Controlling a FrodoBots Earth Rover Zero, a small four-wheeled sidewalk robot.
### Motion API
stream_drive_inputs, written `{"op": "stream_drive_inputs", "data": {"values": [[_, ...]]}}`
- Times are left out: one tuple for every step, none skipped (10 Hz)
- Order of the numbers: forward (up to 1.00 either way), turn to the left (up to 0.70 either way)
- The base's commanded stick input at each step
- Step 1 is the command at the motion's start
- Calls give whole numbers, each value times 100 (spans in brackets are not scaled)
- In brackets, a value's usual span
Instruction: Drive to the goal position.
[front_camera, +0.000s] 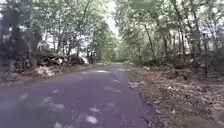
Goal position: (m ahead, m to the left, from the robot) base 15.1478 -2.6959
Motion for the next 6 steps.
{"op": "stream_drive_inputs", "data": {"values": [[70,0],[70,0],[70,0],[70,0],[70,0],[70,0]]}}
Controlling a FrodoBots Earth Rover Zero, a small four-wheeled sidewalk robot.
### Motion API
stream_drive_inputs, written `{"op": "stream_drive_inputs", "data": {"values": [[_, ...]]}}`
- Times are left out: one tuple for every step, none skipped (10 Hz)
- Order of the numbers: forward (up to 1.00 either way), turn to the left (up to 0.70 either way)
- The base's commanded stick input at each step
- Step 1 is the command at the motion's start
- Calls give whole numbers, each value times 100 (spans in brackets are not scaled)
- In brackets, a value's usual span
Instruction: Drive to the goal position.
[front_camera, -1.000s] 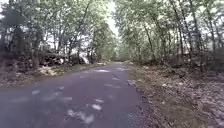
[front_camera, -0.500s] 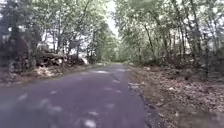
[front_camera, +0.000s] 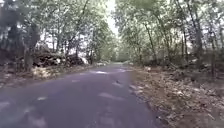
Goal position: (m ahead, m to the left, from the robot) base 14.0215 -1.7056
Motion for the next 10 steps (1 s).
{"op": "stream_drive_inputs", "data": {"values": [[70,0],[70,0],[70,0],[70,0],[70,0],[70,0],[70,0],[70,0],[70,0],[70,0]]}}
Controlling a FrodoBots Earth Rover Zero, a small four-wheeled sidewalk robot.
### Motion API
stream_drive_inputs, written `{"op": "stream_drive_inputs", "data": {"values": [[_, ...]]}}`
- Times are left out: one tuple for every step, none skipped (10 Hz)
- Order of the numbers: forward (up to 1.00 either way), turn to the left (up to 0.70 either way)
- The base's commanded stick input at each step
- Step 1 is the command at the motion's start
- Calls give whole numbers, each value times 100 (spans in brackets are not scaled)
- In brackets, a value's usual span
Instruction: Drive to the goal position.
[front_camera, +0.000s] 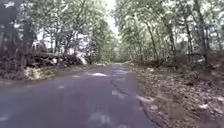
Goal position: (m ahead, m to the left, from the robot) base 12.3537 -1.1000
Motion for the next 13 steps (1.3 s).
{"op": "stream_drive_inputs", "data": {"values": [[70,0],[70,0],[70,0],[70,0],[70,0],[70,-7],[70,-14],[70,-12],[70,-8],[70,0],[70,0],[70,0],[70,0]]}}
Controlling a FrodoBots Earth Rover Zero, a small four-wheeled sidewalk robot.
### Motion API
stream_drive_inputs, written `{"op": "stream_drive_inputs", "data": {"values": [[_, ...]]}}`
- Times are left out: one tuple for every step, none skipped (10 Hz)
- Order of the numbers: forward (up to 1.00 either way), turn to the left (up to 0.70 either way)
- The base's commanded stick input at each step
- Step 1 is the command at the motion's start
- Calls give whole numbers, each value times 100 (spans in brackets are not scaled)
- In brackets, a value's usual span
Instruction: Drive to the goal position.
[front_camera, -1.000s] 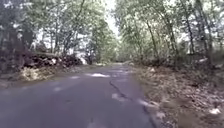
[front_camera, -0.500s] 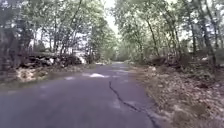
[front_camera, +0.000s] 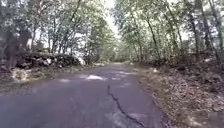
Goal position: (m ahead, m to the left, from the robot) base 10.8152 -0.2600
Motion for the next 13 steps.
{"op": "stream_drive_inputs", "data": {"values": [[70,0],[70,-6],[70,-13],[70,-8],[70,0],[70,0],[70,0],[70,0],[70,0],[70,-2],[70,-8],[70,-14],[70,-8]]}}
